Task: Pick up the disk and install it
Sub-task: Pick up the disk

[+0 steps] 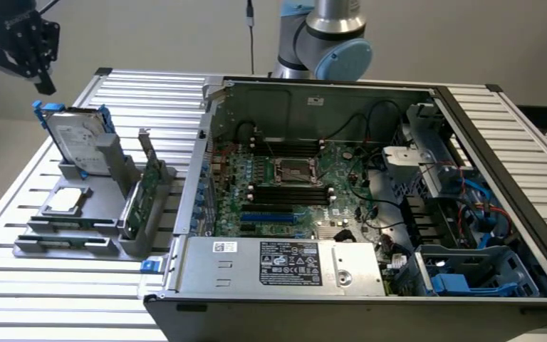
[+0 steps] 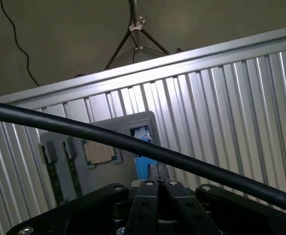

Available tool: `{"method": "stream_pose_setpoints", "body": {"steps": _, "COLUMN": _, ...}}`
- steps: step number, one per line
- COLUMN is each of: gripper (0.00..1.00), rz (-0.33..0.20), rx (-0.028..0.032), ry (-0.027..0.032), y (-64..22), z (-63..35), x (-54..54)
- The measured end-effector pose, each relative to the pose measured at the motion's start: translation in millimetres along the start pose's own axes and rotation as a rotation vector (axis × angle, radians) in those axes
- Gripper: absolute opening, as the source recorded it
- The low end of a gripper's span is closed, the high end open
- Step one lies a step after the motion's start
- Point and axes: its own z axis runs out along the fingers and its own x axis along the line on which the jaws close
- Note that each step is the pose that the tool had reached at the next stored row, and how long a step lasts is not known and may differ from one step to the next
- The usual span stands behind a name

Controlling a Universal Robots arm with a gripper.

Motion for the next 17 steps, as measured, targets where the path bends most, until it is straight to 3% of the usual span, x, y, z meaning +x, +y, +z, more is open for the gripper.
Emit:
{"method": "stream_pose_setpoints", "body": {"steps": 12, "gripper": 0.11, "rz": -0.202, "rx": 0.0055, "ry": 0.0192, "y": 0.3, "z": 0.2, "x": -0.1}}
{"method": "stream_pose_setpoints", "body": {"steps": 17, "gripper": 0.12, "rz": -0.217, "rx": 0.0061, "ry": 0.0225, "y": 0.4, "z": 0.2, "x": -0.8}}
